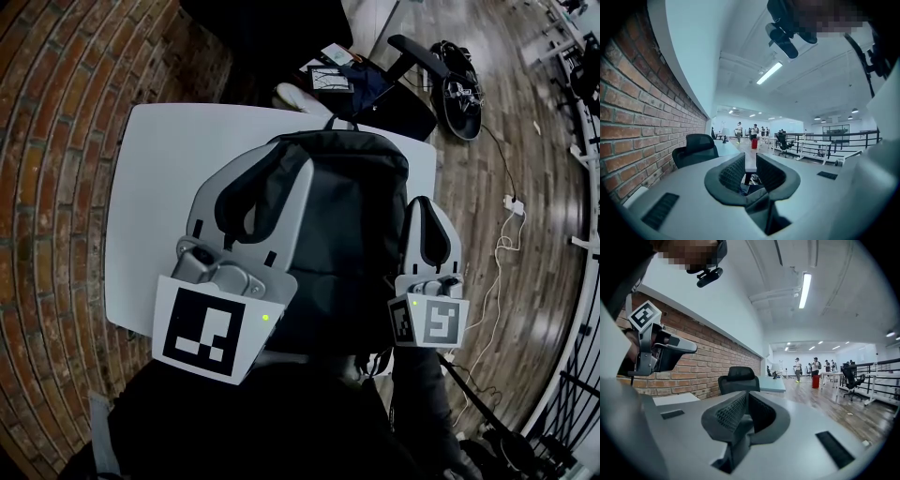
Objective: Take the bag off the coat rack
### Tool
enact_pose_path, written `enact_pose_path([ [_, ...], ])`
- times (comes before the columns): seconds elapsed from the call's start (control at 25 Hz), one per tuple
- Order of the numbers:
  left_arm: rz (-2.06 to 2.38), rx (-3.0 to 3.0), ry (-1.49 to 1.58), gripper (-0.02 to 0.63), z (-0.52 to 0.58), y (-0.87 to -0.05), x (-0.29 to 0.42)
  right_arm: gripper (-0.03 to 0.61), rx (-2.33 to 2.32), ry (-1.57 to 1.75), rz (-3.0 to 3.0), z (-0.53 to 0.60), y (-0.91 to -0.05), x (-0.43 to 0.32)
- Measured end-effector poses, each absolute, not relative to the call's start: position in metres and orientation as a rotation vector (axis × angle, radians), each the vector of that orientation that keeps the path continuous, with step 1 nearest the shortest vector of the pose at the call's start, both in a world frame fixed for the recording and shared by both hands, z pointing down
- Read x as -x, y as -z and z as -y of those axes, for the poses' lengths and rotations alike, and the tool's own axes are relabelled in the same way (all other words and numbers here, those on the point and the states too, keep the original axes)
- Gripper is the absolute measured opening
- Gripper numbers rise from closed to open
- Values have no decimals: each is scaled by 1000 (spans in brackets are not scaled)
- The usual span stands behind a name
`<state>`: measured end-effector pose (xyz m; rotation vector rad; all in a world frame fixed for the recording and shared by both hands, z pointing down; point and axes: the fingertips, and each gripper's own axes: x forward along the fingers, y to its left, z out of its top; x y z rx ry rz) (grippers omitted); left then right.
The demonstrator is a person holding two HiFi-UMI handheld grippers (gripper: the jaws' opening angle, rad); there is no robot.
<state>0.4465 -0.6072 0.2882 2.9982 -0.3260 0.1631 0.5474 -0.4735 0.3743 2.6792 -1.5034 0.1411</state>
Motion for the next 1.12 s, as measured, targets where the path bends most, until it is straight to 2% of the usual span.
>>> enact_pose_path([
  [1.12,252,-3100,-53,74,546,-251,-423,8,-2694,48,1596,432,-300,-499],
])
